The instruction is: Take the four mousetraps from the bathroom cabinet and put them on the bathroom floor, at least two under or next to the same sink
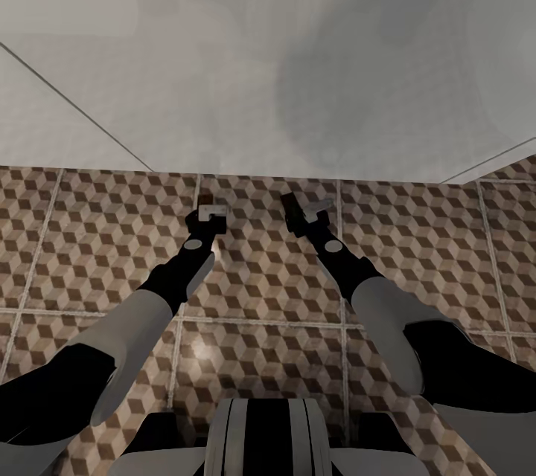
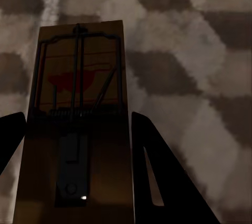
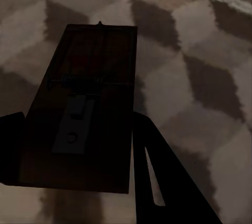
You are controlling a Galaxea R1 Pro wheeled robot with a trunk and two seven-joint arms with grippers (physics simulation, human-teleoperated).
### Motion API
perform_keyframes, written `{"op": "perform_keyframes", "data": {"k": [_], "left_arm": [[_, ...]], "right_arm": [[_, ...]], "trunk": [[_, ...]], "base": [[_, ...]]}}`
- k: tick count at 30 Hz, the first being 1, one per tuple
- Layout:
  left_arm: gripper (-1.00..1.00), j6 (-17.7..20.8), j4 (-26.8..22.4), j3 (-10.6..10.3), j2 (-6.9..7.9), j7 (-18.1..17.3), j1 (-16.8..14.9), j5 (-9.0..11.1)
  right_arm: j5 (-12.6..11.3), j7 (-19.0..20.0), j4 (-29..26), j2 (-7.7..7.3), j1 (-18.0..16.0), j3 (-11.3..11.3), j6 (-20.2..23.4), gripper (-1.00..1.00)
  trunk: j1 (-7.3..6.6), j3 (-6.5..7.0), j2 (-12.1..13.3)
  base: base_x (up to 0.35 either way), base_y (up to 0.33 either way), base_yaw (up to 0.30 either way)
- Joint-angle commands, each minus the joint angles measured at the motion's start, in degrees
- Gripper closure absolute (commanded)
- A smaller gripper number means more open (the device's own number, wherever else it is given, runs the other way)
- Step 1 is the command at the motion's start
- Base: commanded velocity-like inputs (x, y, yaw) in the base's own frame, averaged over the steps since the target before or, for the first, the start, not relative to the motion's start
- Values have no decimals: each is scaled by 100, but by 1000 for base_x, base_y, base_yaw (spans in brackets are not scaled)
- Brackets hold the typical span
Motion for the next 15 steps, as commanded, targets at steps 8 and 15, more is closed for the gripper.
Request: {"op": "perform_keyframes", "data": {"k": [8,15], "left_arm": [[100,-14,43,-48,6,40,-3,57],[100,-11,68,-49,6,36,-4,57]], "right_arm": [[0,7,9,-5,-3,9,-14,100],[0,7,21,-10,-3,9,-14,100]], "trunk": [[-1,-2,-1],[-1,-2,-1]], "base": [[0,0,0],[0,0,0]]}}
